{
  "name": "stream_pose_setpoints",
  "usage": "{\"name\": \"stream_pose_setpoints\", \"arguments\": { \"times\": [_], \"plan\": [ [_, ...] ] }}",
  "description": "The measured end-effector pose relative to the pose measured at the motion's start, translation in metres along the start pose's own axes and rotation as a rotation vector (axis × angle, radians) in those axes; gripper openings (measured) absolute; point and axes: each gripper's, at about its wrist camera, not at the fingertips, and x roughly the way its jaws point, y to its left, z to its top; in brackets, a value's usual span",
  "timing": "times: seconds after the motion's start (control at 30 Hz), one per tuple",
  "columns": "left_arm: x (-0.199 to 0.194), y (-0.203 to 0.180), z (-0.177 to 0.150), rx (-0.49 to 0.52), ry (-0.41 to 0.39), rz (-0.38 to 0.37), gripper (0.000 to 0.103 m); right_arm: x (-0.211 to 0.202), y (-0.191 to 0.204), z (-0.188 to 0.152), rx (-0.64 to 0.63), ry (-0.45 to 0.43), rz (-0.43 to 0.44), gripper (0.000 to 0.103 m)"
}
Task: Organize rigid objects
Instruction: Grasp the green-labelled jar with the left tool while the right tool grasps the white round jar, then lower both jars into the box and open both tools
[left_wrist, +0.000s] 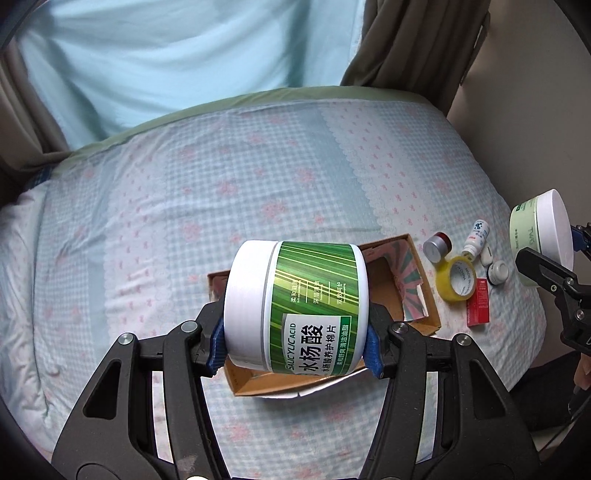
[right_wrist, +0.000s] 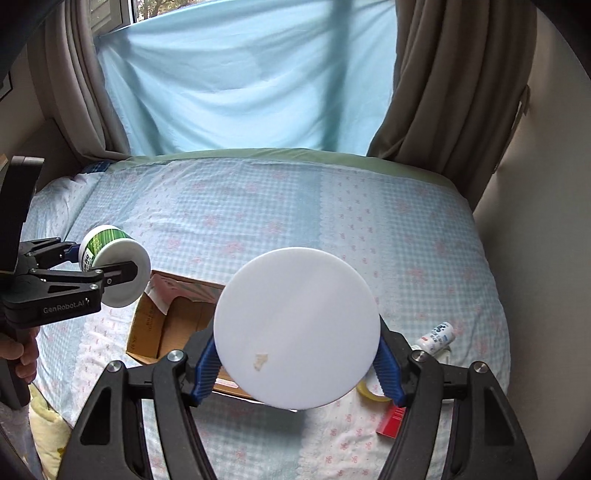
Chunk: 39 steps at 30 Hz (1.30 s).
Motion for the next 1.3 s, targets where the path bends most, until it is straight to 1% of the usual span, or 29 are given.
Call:
{"name": "stream_pose_setpoints", "arguments": {
  "times": [0.13,0.27,0.53,0.63,0.73,0.97,1.1,1.17,1.23,1.27,1.3],
  "plan": [
    [0.018,0.027,-0.012,-0.04,0.028,0.003,0.053,0.027,0.03,0.006,-0.017,0.038,0.046,0.066],
    [0.042,0.044,-0.02,-0.072,0.057,0.008,0.053,0.058,0.058,0.009,-0.051,0.088,0.087,0.066],
    [0.103,0.049,-0.029,-0.092,0.145,0.033,0.053,0.131,0.089,-0.01,-0.142,0.207,0.15,0.066],
    [0.129,0.046,-0.033,-0.088,0.19,0.034,0.053,0.159,0.094,-0.02,-0.191,0.248,0.152,0.066],
    [0.155,0.042,-0.037,-0.084,0.24,0.04,0.053,0.182,0.092,-0.03,-0.212,0.288,0.156,0.066],
    [0.201,0.033,-0.042,-0.052,0.323,0.057,0.053,0.223,0.086,-0.048,-0.294,0.354,0.135,0.066],
    [0.216,0.027,-0.04,-0.019,0.355,0.068,0.053,0.235,0.084,-0.054,-0.3,0.369,0.152,0.066],
    [0.217,0.024,-0.038,0.0,0.355,0.062,0.053,0.235,0.085,-0.055,-0.304,0.361,0.16,0.066],
    [0.213,0.021,-0.035,0.013,0.339,0.075,0.054,0.236,0.086,-0.055,-0.306,0.349,0.162,0.066],
    [0.209,0.022,-0.032,0.015,0.326,0.082,0.064,0.238,0.086,-0.055,-0.297,0.361,0.17,0.068],
    [0.206,0.022,-0.029,0.008,0.32,0.077,0.094,0.241,0.085,-0.056,-0.283,0.378,0.183,0.088]
  ]
}}
